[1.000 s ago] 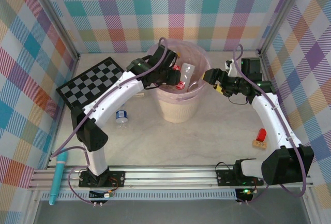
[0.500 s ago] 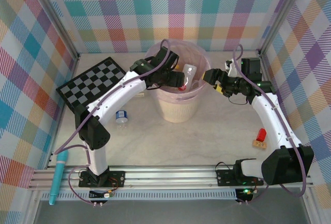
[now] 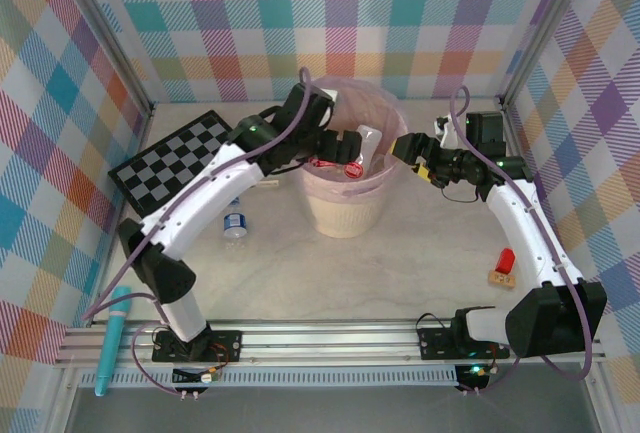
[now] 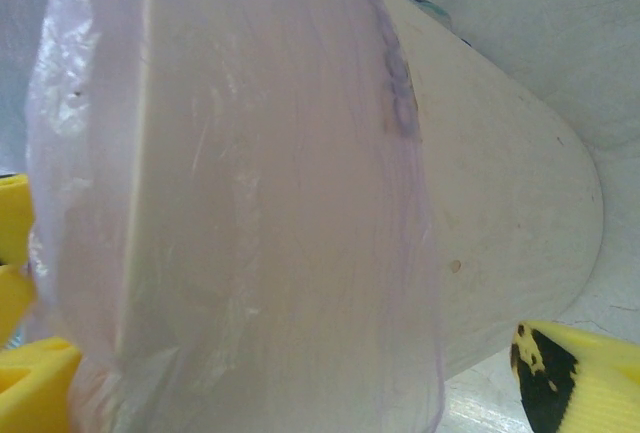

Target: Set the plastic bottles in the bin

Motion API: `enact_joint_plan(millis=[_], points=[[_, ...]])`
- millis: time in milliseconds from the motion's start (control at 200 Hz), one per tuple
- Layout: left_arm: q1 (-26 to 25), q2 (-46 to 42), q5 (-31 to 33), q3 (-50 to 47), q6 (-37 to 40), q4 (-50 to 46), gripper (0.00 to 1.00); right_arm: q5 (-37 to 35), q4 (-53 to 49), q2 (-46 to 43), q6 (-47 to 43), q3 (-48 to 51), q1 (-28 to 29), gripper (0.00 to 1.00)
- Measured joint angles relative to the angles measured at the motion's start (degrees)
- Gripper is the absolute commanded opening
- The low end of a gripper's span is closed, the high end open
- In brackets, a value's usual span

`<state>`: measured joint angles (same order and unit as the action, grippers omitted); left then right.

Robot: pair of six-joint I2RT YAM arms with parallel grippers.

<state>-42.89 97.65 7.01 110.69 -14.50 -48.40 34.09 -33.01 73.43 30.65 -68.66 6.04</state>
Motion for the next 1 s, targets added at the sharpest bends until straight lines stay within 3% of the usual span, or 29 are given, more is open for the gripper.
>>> enact_joint_plan(millis=[425,735,1000], points=[[2.27,-20.52,3.91,-7.54,0.61,1.92,1.0,0.26,0.0,0.35,0.02,-0.09,0.0,0.96],[20.87,-38.32,1.51,-35.26,-4.13,0.35,1.0,0.11,-0.46,0.42,-0.02,-0.35,0.04,0.96],[25.75,-39.91,-3.56,-58.03,-8.37,2.78,0.98,-0.02,-1.25,0.76,-0.22,-0.87,0.04,0.96]])
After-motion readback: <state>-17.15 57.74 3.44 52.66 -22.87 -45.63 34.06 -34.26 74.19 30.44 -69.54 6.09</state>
